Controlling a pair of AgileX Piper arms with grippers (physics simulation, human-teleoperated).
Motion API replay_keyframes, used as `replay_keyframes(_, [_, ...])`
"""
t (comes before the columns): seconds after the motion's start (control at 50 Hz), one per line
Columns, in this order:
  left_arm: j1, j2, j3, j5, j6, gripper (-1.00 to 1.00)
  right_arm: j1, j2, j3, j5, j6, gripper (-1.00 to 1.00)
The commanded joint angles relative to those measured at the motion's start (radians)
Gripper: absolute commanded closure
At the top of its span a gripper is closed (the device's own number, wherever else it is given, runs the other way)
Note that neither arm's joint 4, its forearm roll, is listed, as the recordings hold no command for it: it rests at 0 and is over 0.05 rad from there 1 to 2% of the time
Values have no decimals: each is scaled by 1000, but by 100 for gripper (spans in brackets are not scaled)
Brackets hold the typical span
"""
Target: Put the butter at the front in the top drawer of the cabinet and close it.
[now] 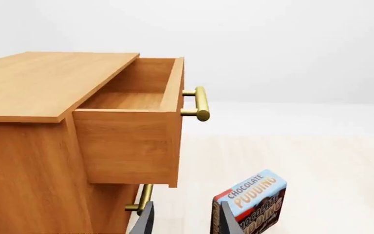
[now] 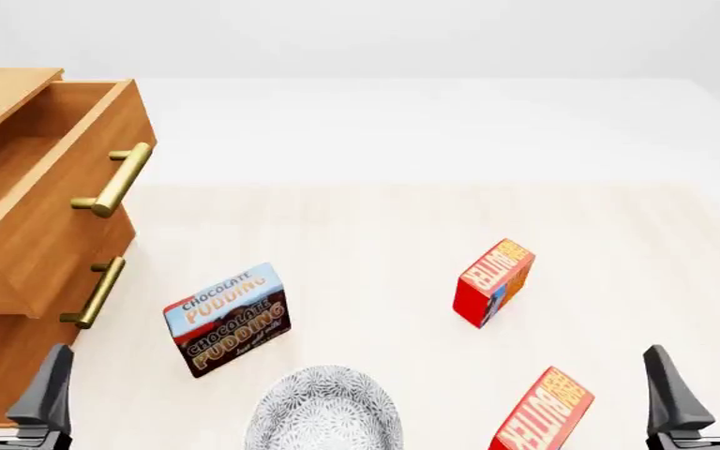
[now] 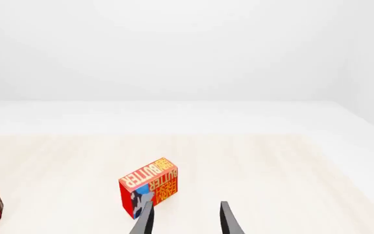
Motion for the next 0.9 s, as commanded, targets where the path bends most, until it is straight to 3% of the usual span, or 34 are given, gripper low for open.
replay_keyframes(0.02, [30,-1,0,-14,-52,-100,0,0,0,0,0,-100])
replay_keyframes(0.04, [40,-1,0,-12,-21,-100,0,0,0,0,0,-100])
replay_keyframes(0.12, [87,-1,-1,-70,-79,-100,0,0,0,0,0,-100])
replay_keyframes(0.16, [120,-1,-10,-29,-53,-100,0,0,0,0,0,-100])
replay_keyframes(0.3, [120,-1,-60,10,-97,-100,0,0,0,0,0,-100])
replay_keyframes(0.5, [85,-1,-268,233,-99,-100,0,0,0,0,0,-100])
replay_keyframes(0.62, [73,-1,-435,415,-53,-100,0,0,0,0,0,-100])
replay_keyframes(0.7, [56,-1,-490,480,-40,-100,0,0,0,0,0,-100])
replay_keyframes(0.8, [12,11,-553,586,38,-100,0,0,0,0,0,-100])
replay_keyframes(0.82, [49,17,-573,608,39,-100,0,0,0,0,0,-100])
replay_keyframes(0.9, [13,51,-631,654,36,-100,0,0,0,0,0,-100])
